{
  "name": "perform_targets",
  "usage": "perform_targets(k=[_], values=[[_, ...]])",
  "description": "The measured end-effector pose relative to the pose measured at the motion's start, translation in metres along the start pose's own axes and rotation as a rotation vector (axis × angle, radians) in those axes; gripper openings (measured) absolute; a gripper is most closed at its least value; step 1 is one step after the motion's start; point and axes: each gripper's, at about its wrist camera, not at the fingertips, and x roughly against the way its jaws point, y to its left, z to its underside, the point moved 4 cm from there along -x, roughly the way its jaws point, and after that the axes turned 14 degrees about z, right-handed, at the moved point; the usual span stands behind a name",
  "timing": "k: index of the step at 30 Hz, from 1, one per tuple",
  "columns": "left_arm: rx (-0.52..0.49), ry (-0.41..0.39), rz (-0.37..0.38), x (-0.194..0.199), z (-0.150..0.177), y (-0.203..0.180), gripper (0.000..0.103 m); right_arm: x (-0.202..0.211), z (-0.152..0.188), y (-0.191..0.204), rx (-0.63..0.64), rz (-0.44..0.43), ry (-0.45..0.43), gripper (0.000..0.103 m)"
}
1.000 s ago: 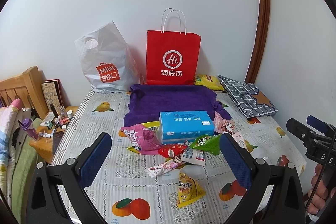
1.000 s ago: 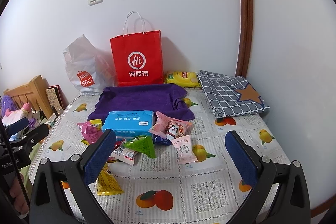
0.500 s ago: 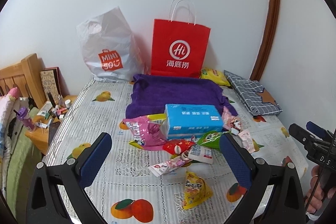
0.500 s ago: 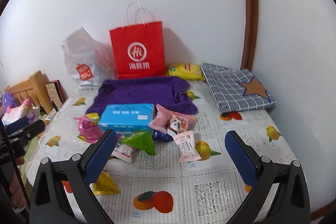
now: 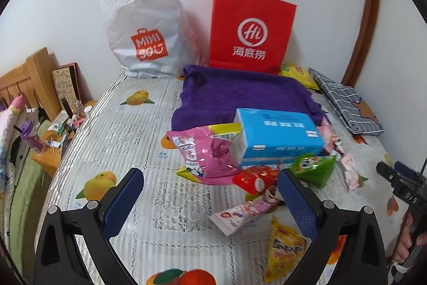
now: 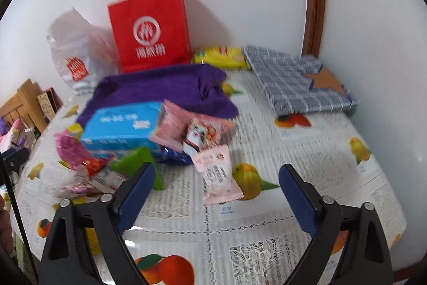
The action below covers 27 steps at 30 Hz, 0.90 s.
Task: Organize snacks
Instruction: 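Grasp the pink wowo packet with the right tool while the left grasps the pink-yellow candy bag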
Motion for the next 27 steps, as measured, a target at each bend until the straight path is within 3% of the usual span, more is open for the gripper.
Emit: perform_targets(k=[5, 9, 15, 17, 22, 27], values=[[0.015, 0.04, -0.014, -0.023, 0.001, 0.015, 0.1, -0.04, 0.013, 0.008, 0.022, 0.001, 0.066, 0.082], [-0.008, 0.076, -0.047, -0.035, 0.002, 0.021, 0.099, -0.067, 0.02, 0.016, 0.043, -0.003, 0.118, 0.066], [0.02, 0.109, -0.035, -0.048, 0.003, 0.033, 0.099, -0.09, 0.022, 0.027, 0.069, -0.017, 0.149, 0.064], [0.035, 0.117, -0.029, -0.052, 0.003, 0.038, 0.099, -0.096, 0.023, 0.028, 0.069, -0.026, 0.165, 0.059], [0.061, 0.127, -0.008, -0.064, 0.0, 0.042, 0.099, -0.098, 0.021, 0.03, 0.088, -0.003, 0.137, 0.042], [0.064, 0.155, 0.007, -0.081, -0.002, 0.041, 0.099, -0.094, 0.019, 0.027, 0.082, -0.017, 0.124, 0.038]])
